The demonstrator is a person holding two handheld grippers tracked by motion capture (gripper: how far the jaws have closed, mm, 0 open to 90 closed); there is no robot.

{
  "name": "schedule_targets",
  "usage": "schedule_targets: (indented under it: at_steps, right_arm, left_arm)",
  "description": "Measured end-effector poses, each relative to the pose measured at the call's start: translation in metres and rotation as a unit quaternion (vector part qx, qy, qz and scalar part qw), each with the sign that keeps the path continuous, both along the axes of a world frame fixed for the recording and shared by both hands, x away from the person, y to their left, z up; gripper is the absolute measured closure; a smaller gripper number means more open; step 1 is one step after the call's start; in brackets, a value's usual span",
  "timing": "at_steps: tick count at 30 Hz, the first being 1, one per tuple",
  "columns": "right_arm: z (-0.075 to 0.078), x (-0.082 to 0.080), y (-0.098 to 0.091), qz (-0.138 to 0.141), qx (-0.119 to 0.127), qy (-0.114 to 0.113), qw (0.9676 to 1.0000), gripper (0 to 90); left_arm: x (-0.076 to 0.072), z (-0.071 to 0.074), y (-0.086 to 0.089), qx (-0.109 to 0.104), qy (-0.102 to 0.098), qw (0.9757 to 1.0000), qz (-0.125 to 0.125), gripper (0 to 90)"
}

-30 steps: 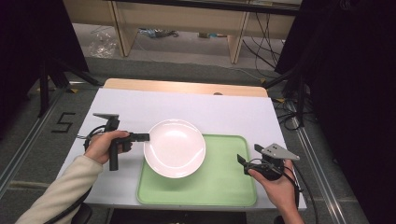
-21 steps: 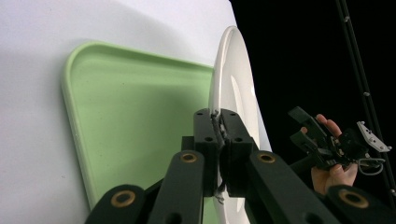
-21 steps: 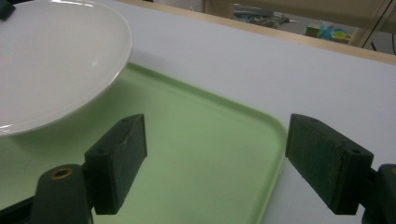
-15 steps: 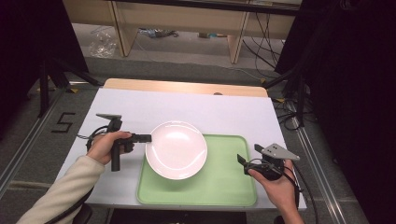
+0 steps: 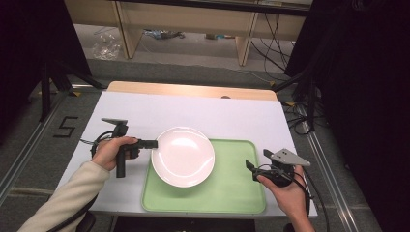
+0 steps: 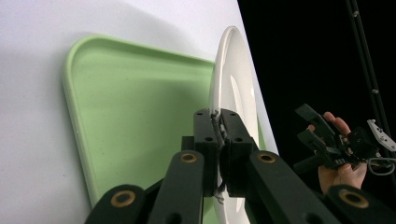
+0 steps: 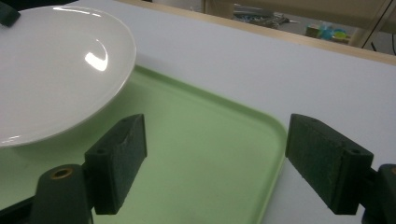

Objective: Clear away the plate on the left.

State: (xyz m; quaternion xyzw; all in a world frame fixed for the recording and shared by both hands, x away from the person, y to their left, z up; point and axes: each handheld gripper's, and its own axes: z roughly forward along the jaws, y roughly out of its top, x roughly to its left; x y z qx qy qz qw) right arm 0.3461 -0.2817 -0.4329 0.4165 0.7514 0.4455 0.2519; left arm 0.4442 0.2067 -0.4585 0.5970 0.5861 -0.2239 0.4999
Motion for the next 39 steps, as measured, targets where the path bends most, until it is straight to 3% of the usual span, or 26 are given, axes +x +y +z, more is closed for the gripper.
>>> schedule_targets:
  at_steps: [1, 7, 8, 14, 15, 18, 21, 23, 29, 31, 33, 38, 39]
  right_arm:
    - [-0.002, 0.001, 0.001, 0.002, 0.011, -0.006, 0.9999, 21.4]
    - [0.000, 0.000, 0.000, 0.000, 0.000, 0.000, 1.0000, 21.4]
    - [-0.002, 0.001, 0.001, 0.002, 0.010, -0.007, 0.9999, 21.4]
    - [-0.002, 0.001, 0.001, 0.002, 0.010, -0.006, 0.9999, 21.4]
    - [0.000, 0.000, 0.000, 0.000, 0.000, 0.001, 1.0000, 21.4]
    - [-0.002, 0.001, 0.001, 0.003, 0.010, -0.006, 0.9999, 21.4]
    - [0.000, 0.000, 0.000, 0.000, 0.000, 0.000, 1.0000, 21.4]
    - [-0.002, 0.001, 0.001, 0.003, 0.010, -0.006, 0.9999, 21.4]
    - [-0.002, 0.001, 0.001, 0.003, 0.010, -0.006, 0.9999, 21.4]
    - [0.000, 0.000, 0.000, 0.001, -0.001, 0.000, 1.0000, 21.4]
    - [-0.002, 0.001, 0.001, 0.003, 0.010, -0.006, 0.9999, 21.4]
    - [0.000, 0.000, 0.001, 0.002, 0.003, 0.001, 1.0000, 21.4]
    - [-0.001, 0.000, 0.001, 0.002, 0.001, -0.001, 1.0000, 21.3]
  left_arm:
    - [0.000, 0.000, 0.000, 0.002, -0.001, 1.0000, -0.002, 86.1]
    - [0.000, -0.001, -0.002, 0.003, 0.004, 1.0000, 0.003, 86.0]
    - [0.000, -0.002, -0.002, 0.004, 0.004, 1.0000, 0.001, 86.0]
    - [-0.001, -0.005, -0.004, 0.009, 0.009, 0.9999, -0.001, 85.8]
    - [-0.001, -0.006, -0.004, 0.012, 0.009, 0.9999, -0.002, 85.7]
    - [0.000, -0.007, -0.004, 0.013, 0.014, 0.9998, -0.003, 85.4]
    - [0.000, -0.008, -0.004, 0.016, 0.015, 0.9997, -0.007, 85.3]
    - [0.000, -0.009, -0.005, 0.016, 0.018, 0.9997, -0.006, 85.2]
    - [0.000, -0.012, -0.004, 0.023, 0.024, 0.9994, 0.000, 85.0]
    - [0.000, -0.013, -0.003, 0.031, 0.019, 0.9994, 0.001, 85.2]
    - [0.000, -0.013, -0.002, 0.035, 0.020, 0.9992, 0.002, 85.3]
    - [0.000, -0.013, -0.002, 0.048, 0.023, 0.9986, 0.005, 85.9]
    - [0.002, -0.015, 0.000, 0.056, 0.002, 0.9984, -0.006, 86.0]
